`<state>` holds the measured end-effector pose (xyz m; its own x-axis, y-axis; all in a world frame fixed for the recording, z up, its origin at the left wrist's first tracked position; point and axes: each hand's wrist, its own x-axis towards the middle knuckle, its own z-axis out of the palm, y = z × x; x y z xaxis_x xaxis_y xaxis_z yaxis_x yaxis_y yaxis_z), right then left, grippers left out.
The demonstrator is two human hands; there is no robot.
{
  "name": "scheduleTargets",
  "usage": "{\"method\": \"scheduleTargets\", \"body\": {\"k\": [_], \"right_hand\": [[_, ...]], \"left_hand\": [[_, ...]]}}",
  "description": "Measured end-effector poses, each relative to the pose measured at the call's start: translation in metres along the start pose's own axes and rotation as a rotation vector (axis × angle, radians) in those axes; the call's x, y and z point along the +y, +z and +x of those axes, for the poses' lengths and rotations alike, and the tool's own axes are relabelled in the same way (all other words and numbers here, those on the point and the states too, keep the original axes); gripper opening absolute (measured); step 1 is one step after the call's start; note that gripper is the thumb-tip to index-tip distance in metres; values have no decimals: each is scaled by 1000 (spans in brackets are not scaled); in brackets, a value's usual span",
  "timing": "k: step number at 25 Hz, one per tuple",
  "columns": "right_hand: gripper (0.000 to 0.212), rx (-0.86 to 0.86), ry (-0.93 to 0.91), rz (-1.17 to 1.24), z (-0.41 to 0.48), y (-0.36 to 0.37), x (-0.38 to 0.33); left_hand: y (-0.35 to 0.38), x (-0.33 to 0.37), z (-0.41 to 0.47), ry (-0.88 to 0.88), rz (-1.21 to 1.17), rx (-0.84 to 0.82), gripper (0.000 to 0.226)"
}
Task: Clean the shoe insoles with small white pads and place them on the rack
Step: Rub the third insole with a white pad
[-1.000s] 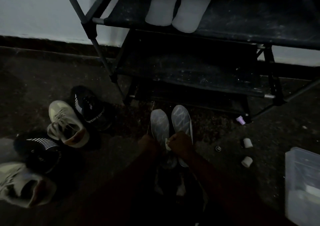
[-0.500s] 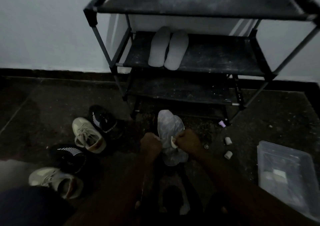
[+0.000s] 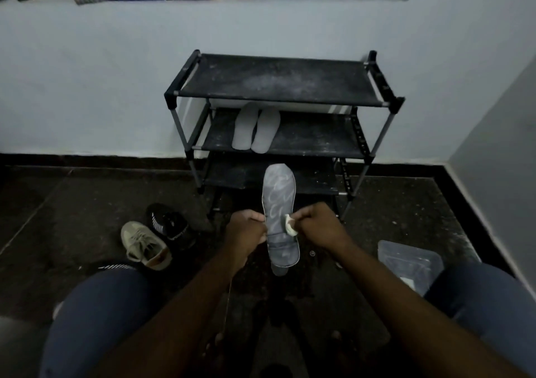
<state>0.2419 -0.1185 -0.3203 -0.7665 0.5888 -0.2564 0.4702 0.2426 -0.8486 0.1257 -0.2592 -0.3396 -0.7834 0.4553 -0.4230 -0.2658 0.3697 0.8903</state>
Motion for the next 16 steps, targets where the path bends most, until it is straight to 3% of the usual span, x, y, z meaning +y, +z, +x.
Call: {"method": "scheduleTargets", "body": {"k": [6, 11, 16], "right_hand": [[18, 78, -81, 241, -67, -37, -26], [23, 102, -131, 332, -78, -40, -36], [15, 123, -228, 319, -70, -45, -33]], "left_hand": [[7, 25, -70, 160, -186, -235, 21], [30, 31, -87, 48, -561, -378, 29], [36, 40, -73, 26, -646, -376, 32]]}}
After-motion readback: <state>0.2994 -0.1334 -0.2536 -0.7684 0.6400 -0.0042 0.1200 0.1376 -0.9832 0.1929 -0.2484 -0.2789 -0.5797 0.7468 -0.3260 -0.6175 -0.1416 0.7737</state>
